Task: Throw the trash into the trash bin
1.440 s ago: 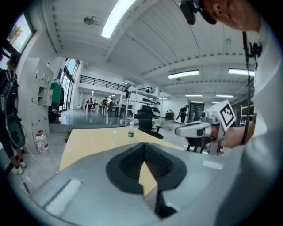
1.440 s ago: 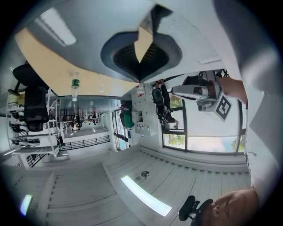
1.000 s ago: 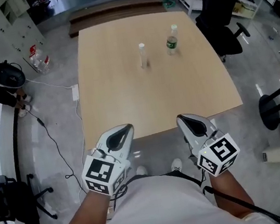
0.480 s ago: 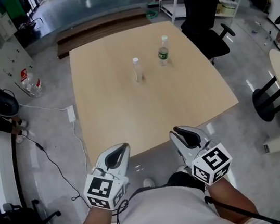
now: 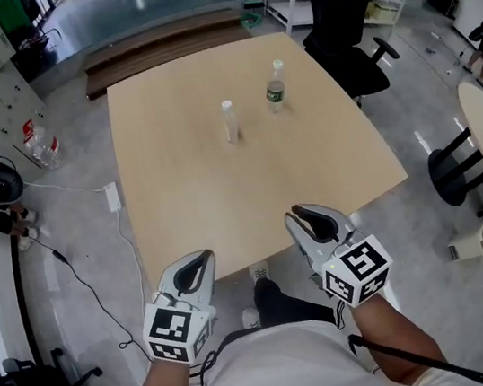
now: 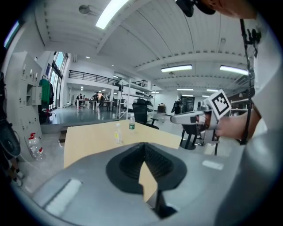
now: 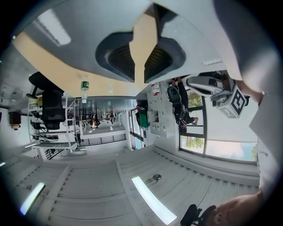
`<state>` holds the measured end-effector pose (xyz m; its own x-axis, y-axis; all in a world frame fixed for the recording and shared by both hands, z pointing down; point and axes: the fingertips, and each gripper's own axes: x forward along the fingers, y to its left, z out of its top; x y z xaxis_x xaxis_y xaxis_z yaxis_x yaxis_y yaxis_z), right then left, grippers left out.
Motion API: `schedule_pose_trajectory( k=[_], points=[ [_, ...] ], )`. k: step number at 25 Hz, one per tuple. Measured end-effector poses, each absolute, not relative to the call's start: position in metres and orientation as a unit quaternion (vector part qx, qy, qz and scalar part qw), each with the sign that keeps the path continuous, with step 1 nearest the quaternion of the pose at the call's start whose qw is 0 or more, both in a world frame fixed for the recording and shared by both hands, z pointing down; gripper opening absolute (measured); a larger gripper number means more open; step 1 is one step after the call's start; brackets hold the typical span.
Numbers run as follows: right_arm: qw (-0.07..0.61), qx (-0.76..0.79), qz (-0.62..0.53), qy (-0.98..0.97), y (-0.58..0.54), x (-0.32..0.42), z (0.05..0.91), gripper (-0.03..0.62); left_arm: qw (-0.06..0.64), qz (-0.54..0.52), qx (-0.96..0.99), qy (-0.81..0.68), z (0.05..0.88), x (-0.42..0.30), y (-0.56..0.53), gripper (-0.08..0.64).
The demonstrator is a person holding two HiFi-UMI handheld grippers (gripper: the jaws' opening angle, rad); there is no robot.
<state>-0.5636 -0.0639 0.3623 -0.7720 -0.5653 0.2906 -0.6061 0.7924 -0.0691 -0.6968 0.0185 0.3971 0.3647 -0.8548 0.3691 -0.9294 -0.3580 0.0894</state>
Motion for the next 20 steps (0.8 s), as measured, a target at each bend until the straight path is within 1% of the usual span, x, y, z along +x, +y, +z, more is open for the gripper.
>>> schedule_pose_trajectory(
  k=[5, 13, 20],
  points=[
    [0.139, 0.313, 0.088, -0.935, -0.108, -0.583, 0.382, 0.074, 0.155, 0.149, 0.807, -0.550, 0.410, -0.703, 0.008, 0.008],
    [0.134, 0.301, 0.100, -0.939, -0.182, -0.614, 0.404, 0.078, 0.169, 0.162, 0.793, -0.563, 0.421, -0.710, -0.031, 0.008],
    [0.158, 0.298, 0.104, -0.936, -0.226, -0.637, 0.429, 0.098, 0.181, 0.172, 0.794, -0.554, 0.433, -0.706, -0.072, 0.008]
  ],
)
